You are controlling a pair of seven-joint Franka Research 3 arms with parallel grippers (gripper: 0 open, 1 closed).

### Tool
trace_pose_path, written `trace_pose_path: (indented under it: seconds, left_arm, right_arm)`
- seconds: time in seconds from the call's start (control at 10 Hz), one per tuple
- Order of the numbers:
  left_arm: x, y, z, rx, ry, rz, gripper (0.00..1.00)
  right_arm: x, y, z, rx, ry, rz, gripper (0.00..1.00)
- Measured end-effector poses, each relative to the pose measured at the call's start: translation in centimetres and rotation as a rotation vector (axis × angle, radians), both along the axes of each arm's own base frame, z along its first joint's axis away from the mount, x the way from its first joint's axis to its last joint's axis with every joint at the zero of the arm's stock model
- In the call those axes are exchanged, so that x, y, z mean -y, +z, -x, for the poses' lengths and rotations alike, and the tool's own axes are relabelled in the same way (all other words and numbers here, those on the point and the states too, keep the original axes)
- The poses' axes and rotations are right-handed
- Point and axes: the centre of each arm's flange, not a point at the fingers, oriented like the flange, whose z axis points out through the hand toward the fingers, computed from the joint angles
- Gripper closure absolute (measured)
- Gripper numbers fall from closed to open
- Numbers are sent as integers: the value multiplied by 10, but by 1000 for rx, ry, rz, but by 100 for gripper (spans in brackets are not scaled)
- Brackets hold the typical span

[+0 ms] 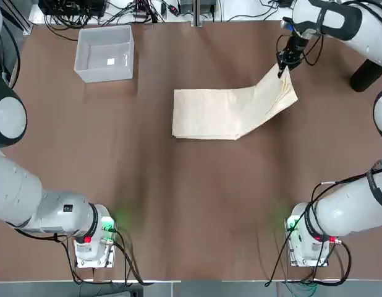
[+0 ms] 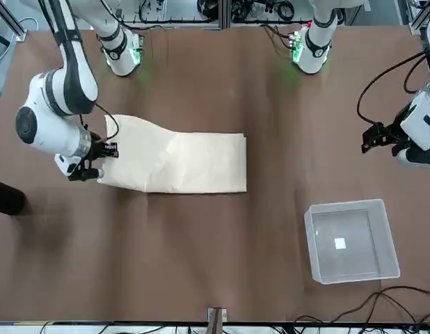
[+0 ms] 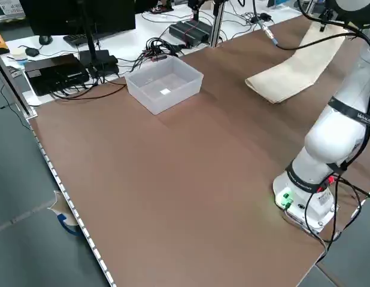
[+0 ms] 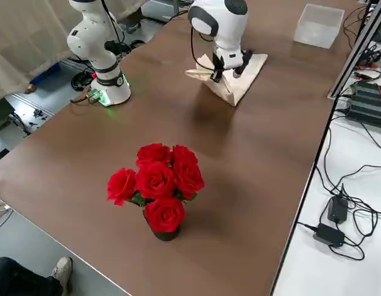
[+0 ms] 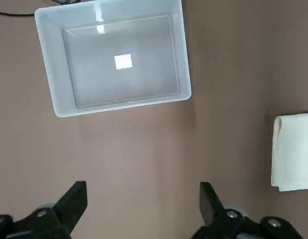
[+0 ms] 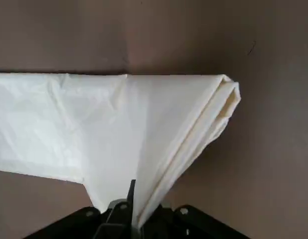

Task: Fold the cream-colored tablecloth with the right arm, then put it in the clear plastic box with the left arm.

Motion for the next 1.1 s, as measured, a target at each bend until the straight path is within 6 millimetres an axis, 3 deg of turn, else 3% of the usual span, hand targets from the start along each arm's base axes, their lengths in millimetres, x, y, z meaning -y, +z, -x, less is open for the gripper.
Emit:
trace_pose_path:
  seconds: [0.3,0.7,1.1]
  left_arm:
    - [-1,6,-1,13,2,1,0]
    - [-1,6,-1,13,2,1,0]
    - [-1,6,-1,13,2,1,0]
  right_arm:
    - [-27,18,4,3,-64,15,96]
    - [-39,68,12,-8,-100,16,96]
    - [-81,69,22,-8,-118,84,96]
